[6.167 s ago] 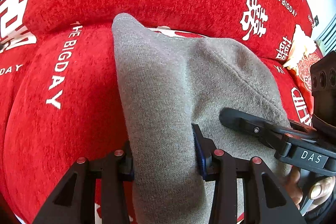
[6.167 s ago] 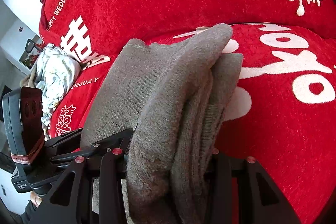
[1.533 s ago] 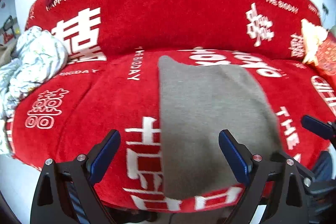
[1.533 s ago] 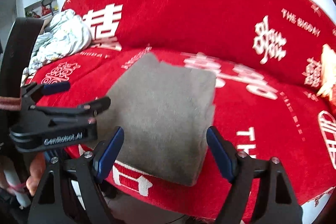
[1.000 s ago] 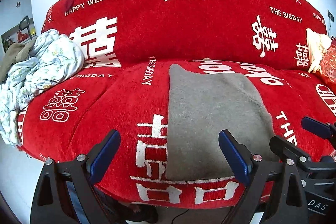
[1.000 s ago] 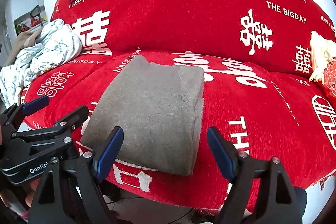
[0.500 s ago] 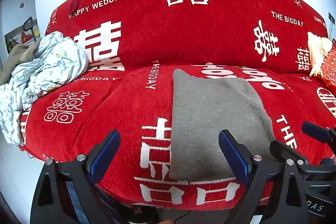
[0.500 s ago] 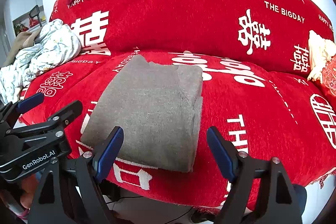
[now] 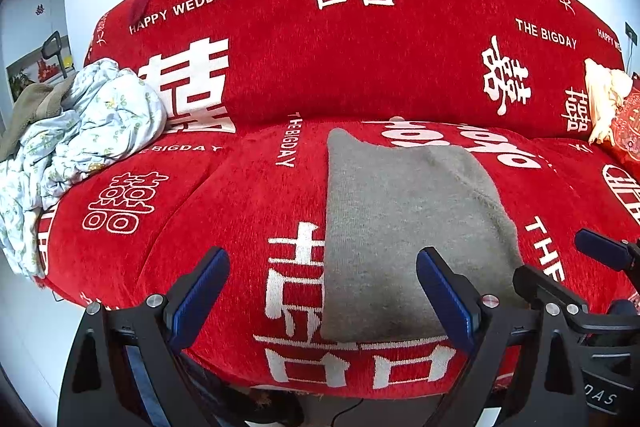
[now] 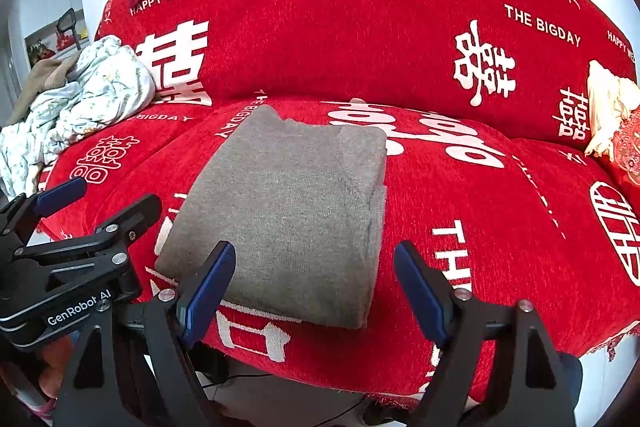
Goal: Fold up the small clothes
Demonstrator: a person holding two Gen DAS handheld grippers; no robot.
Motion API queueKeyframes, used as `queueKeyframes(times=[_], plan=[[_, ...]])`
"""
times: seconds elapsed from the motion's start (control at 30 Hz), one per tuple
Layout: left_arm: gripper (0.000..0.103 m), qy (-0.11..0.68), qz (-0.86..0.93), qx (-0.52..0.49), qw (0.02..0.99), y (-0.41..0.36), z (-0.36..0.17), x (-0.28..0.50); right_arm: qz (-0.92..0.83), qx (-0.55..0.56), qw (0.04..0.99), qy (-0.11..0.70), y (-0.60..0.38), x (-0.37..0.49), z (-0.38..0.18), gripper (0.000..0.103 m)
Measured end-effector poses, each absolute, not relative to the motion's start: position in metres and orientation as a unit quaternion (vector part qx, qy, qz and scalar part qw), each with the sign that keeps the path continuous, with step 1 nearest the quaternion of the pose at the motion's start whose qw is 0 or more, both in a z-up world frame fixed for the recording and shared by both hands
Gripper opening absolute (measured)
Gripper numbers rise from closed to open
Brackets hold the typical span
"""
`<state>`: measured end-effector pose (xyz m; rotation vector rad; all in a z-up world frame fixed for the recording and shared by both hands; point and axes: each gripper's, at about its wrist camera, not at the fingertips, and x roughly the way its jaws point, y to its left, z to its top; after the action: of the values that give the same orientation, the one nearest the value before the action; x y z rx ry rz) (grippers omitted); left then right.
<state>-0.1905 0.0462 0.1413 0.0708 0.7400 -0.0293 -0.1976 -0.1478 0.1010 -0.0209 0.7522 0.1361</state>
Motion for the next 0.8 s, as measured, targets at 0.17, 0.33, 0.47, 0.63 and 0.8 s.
queueKeyframes(times=[0.17, 0.33, 0.47, 0.63, 0.8], plan=[[0.095, 0.365, -0.014, 0.033, 0.930, 0.0478, 0.1397, -0.1895, 0.066, -0.010, 0.928, 0.367, -0.1478, -0.1975, 0.1010, 0.084], [0.095, 0.365, -0.015, 0.033, 0.930, 0.0481, 0.1399, -0.1890, 0.066, -0.010, 0.928, 0.367, -0.1476, -0.1975, 0.1007, 0.084], [0.095, 0.366, -0.016, 0.033, 0.930, 0.0486, 0.1392, -0.1886, 0.066, -0.010, 0.928, 0.368, -0.1480, -0.1975, 0.1009, 0.084], [0.095, 0.367, -0.017, 0.031, 0.929, 0.0499, 0.1385, -0.1885, 0.067, -0.011, 0.928, 0.367, -0.1484, -0.1972, 0.1004, 0.084], [0.095, 0.362, -0.011, 0.024, 0.932, 0.0543, 0.1392, -0.1911, 0.067, -0.010, 0.927, 0.369, -0.1483, -0.1972, 0.1005, 0.084]])
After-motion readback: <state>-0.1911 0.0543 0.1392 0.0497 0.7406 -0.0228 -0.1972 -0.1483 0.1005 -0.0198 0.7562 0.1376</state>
